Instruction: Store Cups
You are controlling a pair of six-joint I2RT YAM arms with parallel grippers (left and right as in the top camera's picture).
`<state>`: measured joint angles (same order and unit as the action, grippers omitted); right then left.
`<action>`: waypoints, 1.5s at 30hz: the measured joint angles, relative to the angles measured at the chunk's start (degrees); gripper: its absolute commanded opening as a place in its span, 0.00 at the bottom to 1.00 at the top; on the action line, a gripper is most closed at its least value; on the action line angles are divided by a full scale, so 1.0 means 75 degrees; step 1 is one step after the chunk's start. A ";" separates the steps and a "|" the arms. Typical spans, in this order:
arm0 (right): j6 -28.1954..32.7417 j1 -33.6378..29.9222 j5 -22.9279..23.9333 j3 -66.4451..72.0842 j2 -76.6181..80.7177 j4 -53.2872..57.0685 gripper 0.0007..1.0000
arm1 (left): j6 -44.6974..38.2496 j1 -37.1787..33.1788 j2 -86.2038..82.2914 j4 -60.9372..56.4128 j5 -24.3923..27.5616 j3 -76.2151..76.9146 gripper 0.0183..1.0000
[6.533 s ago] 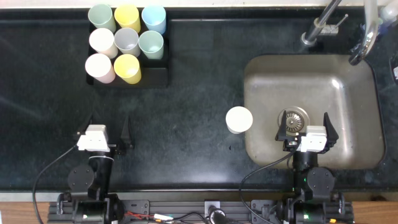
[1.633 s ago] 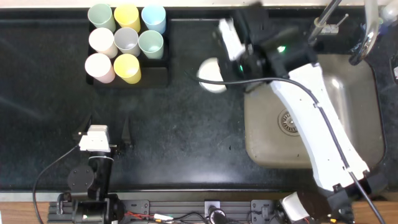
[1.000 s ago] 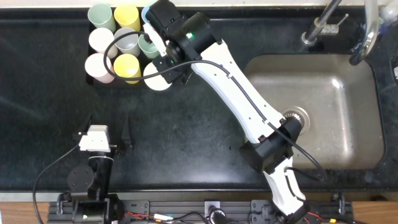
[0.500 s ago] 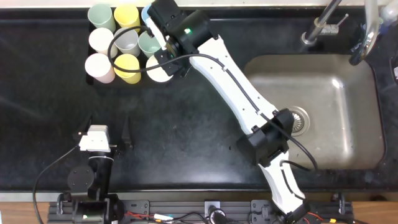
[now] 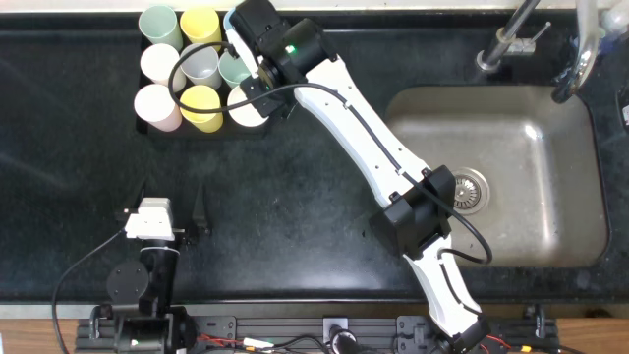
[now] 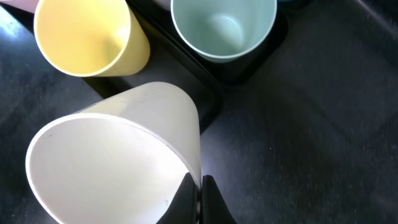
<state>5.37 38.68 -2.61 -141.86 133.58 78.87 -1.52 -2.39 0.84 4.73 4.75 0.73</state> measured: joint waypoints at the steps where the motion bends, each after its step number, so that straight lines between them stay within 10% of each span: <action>1: 0.0000 -0.0003 -0.0029 0.0000 0.0000 -0.0044 0.04 | 0.0000 0.0000 0.0000 0.0000 0.0000 0.0000 1.00; 45: 0.0122 0.0000 -0.0131 0.0000 0.0845 -0.0149 0.06 | 0.0000 0.0000 0.0000 0.0000 0.0000 0.0000 1.00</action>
<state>6.28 38.68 -3.60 -141.86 139.92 77.76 -1.52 -2.39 0.84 4.73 4.75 0.73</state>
